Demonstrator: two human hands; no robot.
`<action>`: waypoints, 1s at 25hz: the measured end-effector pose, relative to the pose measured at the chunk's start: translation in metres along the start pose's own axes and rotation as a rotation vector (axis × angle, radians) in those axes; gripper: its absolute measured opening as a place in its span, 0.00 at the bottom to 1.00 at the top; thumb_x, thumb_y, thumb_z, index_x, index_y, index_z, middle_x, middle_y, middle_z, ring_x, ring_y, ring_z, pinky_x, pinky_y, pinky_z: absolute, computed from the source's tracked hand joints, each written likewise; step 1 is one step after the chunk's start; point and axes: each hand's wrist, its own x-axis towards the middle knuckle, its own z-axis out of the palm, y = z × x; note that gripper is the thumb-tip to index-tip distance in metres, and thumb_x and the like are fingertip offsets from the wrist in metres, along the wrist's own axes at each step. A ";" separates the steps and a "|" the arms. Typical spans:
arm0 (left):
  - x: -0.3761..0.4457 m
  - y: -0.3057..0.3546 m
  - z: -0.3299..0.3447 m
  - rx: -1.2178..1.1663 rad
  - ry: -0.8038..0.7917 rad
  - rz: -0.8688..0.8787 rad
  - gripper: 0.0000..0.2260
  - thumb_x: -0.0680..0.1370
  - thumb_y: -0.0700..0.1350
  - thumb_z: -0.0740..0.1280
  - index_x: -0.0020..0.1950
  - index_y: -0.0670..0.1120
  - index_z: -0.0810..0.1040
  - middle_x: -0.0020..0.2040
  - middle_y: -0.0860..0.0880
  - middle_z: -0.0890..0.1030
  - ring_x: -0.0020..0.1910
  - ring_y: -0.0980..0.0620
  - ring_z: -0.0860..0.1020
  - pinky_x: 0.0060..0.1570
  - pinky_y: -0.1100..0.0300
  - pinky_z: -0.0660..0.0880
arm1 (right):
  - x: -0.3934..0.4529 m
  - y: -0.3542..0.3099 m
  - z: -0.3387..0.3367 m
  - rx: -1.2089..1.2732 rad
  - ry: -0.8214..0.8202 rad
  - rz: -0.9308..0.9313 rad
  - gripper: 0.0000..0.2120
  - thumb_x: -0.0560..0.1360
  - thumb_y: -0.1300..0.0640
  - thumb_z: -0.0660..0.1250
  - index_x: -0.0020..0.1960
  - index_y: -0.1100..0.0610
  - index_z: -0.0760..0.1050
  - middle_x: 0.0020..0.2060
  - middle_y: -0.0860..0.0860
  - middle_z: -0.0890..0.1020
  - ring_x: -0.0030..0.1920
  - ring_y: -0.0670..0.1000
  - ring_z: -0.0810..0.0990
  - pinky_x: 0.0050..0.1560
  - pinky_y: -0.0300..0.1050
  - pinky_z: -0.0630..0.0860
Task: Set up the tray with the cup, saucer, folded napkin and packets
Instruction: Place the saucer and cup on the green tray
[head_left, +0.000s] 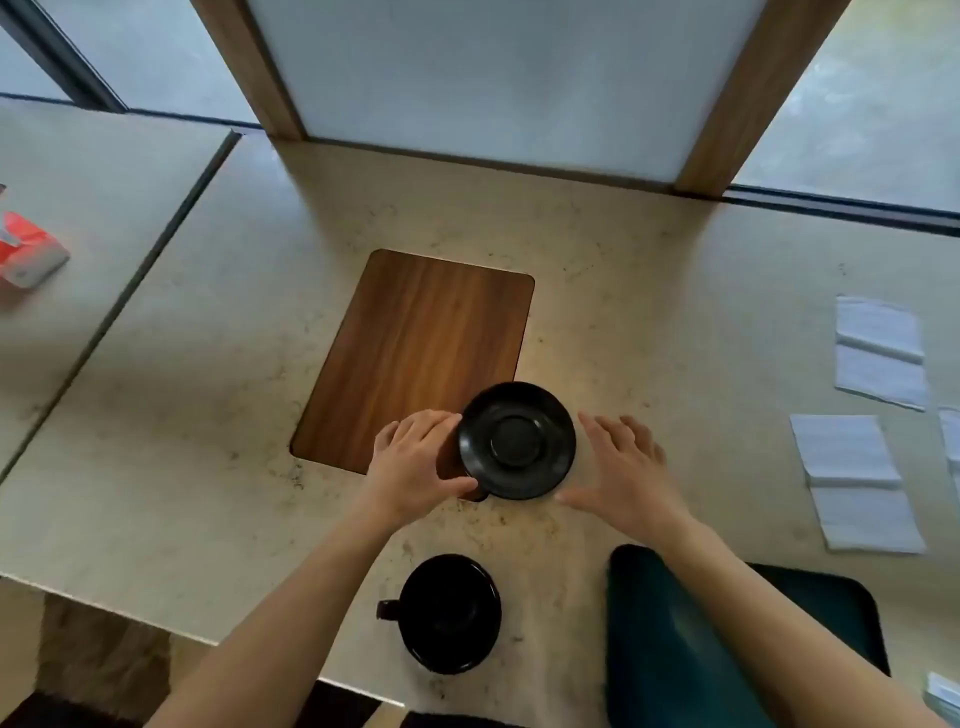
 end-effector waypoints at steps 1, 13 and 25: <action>0.005 -0.002 0.000 -0.002 -0.037 0.008 0.38 0.67 0.69 0.65 0.73 0.57 0.60 0.70 0.58 0.66 0.72 0.55 0.62 0.71 0.45 0.58 | 0.005 -0.002 0.002 0.034 0.000 0.008 0.48 0.61 0.31 0.67 0.74 0.40 0.48 0.72 0.47 0.61 0.73 0.56 0.48 0.71 0.58 0.53; 0.024 -0.015 0.017 0.016 -0.164 0.040 0.47 0.66 0.67 0.71 0.77 0.54 0.51 0.77 0.55 0.57 0.77 0.55 0.44 0.74 0.48 0.45 | 0.026 0.005 0.031 -0.027 -0.054 -0.012 0.56 0.62 0.31 0.71 0.78 0.48 0.43 0.76 0.49 0.55 0.75 0.55 0.43 0.73 0.58 0.50; 0.024 -0.006 0.023 -0.026 -0.150 -0.010 0.50 0.65 0.58 0.77 0.78 0.50 0.52 0.76 0.51 0.61 0.77 0.54 0.48 0.73 0.45 0.37 | 0.025 0.002 0.032 -0.010 -0.023 -0.018 0.58 0.61 0.32 0.72 0.78 0.49 0.43 0.76 0.48 0.55 0.75 0.54 0.43 0.73 0.56 0.50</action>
